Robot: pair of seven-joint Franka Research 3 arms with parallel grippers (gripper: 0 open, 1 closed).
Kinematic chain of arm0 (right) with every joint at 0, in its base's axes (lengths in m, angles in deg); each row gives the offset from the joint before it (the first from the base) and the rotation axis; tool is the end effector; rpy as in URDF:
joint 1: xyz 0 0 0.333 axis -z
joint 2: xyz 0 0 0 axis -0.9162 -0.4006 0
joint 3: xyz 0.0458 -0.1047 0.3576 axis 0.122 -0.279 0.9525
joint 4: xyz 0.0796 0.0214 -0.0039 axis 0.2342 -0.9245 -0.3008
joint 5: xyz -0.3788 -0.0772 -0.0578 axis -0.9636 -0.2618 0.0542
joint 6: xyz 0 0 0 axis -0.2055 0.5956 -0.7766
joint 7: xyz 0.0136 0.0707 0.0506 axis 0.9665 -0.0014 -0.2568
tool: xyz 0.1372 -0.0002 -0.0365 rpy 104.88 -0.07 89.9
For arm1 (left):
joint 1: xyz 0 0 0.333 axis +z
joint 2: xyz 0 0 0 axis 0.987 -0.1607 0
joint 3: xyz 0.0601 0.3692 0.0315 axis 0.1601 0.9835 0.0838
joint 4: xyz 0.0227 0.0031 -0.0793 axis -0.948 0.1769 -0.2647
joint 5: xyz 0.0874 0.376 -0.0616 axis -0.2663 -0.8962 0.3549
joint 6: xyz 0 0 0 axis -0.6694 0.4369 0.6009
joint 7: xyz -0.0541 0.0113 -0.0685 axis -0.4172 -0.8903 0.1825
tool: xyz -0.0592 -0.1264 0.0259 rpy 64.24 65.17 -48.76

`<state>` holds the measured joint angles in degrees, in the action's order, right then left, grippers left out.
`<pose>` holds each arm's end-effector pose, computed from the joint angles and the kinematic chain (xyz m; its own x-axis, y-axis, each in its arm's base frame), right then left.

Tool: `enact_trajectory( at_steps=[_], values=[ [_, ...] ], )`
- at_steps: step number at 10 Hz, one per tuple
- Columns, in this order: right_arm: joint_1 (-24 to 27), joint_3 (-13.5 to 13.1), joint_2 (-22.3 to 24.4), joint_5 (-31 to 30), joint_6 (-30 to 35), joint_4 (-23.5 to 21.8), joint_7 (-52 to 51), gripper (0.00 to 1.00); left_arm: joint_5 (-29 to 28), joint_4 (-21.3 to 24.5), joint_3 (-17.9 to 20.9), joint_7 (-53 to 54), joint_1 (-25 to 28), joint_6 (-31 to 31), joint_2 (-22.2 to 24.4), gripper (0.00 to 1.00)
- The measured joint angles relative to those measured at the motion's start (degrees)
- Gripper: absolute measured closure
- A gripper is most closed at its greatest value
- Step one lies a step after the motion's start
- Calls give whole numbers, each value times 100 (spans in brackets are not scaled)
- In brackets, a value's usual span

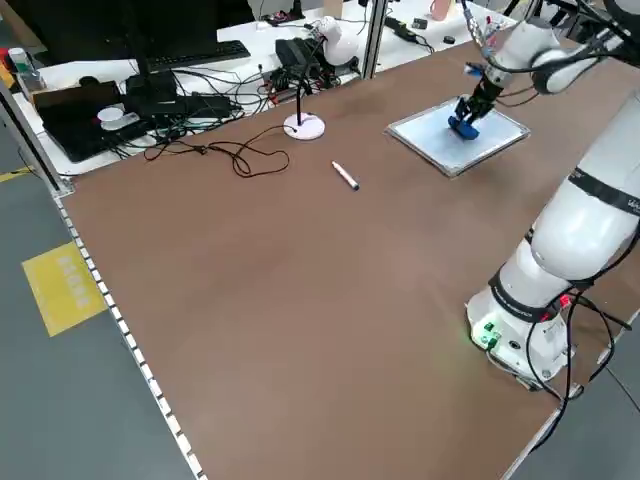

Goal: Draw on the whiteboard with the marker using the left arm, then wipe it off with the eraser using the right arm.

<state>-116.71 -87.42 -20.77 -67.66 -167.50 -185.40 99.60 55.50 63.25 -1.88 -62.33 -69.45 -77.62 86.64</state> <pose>0.5309 0.5290 0.2537 0.9330 -0.3209 0.1628 -0.2887 -0.9376 -0.1937 0.5439 -0.0572 0.6649 0.9967 -0.0692 0.0415 -0.0683 -0.9974 -0.0224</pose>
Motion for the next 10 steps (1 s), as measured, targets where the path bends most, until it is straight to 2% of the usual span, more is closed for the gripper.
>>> enact_trajectory(
  at_steps=[2,4,6,10],
  values=[
    [357,58,545,4,764,26,-447,44,0,2,0,0,0,0,0,0],
    [748,255,1059,7,1371,-36,-990,44,0,3,-2,0,0,0,0,0],
    [1132,381,1506,9,1563,-393,-1822,44,0,3,-15,0,-1,0,0,0],
    [2124,399,2185,11,1895,-1220,-3992,44,0,3,-61,0,-3,0,0,0]
  ],
)
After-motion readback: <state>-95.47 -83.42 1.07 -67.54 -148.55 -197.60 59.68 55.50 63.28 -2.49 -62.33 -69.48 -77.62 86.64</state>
